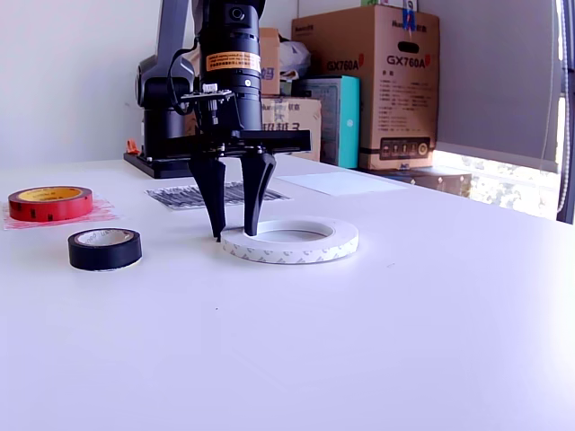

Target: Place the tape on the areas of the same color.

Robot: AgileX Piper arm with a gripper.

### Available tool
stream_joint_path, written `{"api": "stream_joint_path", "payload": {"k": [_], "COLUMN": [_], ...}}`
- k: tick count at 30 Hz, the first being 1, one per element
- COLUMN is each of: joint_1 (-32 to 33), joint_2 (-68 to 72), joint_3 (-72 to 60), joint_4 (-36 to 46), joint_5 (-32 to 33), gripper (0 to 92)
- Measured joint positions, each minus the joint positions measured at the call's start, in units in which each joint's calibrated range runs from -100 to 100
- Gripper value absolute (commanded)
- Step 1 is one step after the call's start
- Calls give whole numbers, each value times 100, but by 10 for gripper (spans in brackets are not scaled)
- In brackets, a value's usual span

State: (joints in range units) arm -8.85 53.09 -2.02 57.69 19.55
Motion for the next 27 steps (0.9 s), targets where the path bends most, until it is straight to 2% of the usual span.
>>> {"api": "stream_joint_path", "payload": {"k": [1,15,27], "joint_1": [0,-88,-168], "joint_2": [0,-70,-197], "joint_3": [0,-273,-1643], "joint_4": [0,141,564], "joint_5": [0,-128,-1068], "gripper": [0,0,0]}}
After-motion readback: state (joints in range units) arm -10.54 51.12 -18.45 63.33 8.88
